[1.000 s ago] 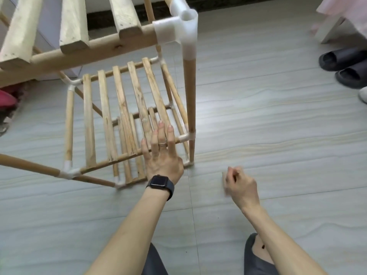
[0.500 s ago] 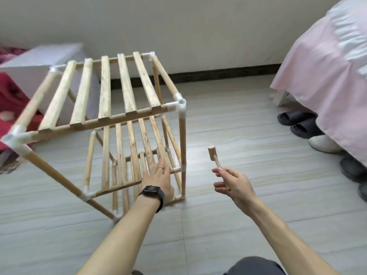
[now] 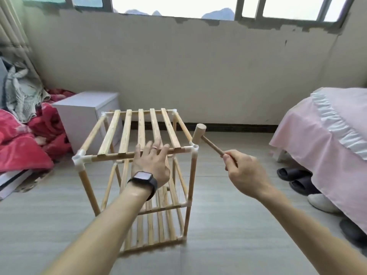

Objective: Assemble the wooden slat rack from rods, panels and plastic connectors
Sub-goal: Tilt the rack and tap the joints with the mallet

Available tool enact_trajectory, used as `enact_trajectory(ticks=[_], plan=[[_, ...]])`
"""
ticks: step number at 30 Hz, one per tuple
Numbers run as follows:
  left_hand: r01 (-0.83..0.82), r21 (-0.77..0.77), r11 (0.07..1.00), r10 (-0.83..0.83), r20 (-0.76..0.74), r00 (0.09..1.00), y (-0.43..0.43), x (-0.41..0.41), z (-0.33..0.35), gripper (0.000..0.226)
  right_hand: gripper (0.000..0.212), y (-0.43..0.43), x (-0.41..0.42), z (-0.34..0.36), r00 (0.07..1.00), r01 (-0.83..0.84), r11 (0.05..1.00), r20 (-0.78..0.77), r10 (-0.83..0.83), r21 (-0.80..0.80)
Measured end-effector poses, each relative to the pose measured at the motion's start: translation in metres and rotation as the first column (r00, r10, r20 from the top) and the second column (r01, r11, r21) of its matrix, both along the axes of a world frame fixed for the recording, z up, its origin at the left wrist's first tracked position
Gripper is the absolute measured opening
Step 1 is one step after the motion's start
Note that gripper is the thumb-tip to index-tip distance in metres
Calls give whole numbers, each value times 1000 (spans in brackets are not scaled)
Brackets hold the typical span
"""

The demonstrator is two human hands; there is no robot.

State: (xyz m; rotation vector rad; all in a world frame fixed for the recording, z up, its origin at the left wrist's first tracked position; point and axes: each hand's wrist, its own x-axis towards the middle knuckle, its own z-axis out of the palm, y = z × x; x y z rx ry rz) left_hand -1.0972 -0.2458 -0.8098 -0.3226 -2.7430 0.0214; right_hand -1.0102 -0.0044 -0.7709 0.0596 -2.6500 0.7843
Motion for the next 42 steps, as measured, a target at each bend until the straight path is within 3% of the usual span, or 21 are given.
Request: enact_trajectory(ticks=[3, 5, 8, 9, 12, 13, 17, 18, 21, 22, 25, 26, 27, 29, 30, 31, 33, 35, 37, 39, 42], plan=[[-40, -22, 999, 41, 26, 999, -1, 2, -15, 91, 24, -2, -12, 29, 997, 23, 984, 67, -36, 174], [-42, 4, 999, 42, 2, 999, 7, 4, -20, 91, 21, -2, -17, 41, 989, 59, 995, -137, -48, 79], [-54, 9, 999, 54, -25, 998, 12, 2, -23, 89, 17, -10, -9, 38, 854, -28, 997, -520, -17, -78], [-54, 3, 999, 54, -28, 998, 11, 0, -23, 89, 19, -10, -9, 31, 855, -35, 999, -519, 15, -29], [-49, -3, 999, 48, -19, 999, 8, -2, -25, 90, 27, -7, -10, 8, 999, 27, 935, -28, -18, 353], [-48, -3, 999, 48, -17, 999, 8, -3, -25, 90, 28, -4, -12, 6, 999, 48, 932, -7, -49, 360], [-41, -12, 999, 41, -27, 999, 9, -1, -25, 88, 23, -7, -7, 12, 865, 40, 999, -501, -40, -9], [-40, -10, 999, 40, -28, 999, 8, -1, -25, 88, 24, -6, -7, 12, 871, 42, 999, -491, -23, 29], [-41, -14, 999, 41, -27, 999, 8, -1, -25, 88, 29, -2, -6, 0, 996, 74, 933, -62, -56, 351], [-42, -17, 999, 42, -26, 999, 9, -1, -25, 87, 28, 1, -6, 0, 996, 92, 935, -40, -83, 343], [-46, -23, 999, 45, -32, 998, 10, -1, -26, 87, 23, 1, 1, 0, 898, 128, 991, -428, -101, 35], [-49, -24, 998, 48, -29, 998, 10, -1, -26, 88, 24, 2, 1, -1, 868, 120, 993, -485, -104, 1], [-51, -25, 998, 51, -21, 998, 10, -1, -25, 89, 24, 4, -1, -2, 885, 115, 992, -459, -83, 43], [-53, -24, 998, 52, -16, 999, 10, -1, -26, 89, 27, 5, -4, -12, 985, 89, 963, -169, -47, 255], [-55, -23, 998, 54, -17, 998, 10, -1, -26, 89, 28, 7, -3, -15, 996, 75, 963, -62, -61, 261], [-56, -24, 998, 56, -16, 998, 10, -1, -26, 89, 27, 8, -5, -16, 995, 84, 973, -73, -70, 215], [-54, -25, 998, 54, -23, 998, 11, -2, -27, 88, 24, 6, -1, -11, 941, 118, 993, -321, -104, 25], [-60, -29, 998, 60, -25, 998, 11, -2, -26, 87, 26, 6, -1, -8, 895, 119, 993, -434, -105, 6], [-60, -30, 998, 59, -26, 998, 11, -1, -26, 87, 28, 4, -2, -12, 972, 109, 972, -227, -60, 210], [-62, -25, 998, 61, -30, 998, 11, -1, -27, 88, 28, 5, -2, -19, 992, 102, 970, -88, -85, 221], [-61, -26, 998, 60, -37, 998, 12, -2, -27, 89, 26, -1, 5, -20, 892, 158, 987, -428, -142, 2]])
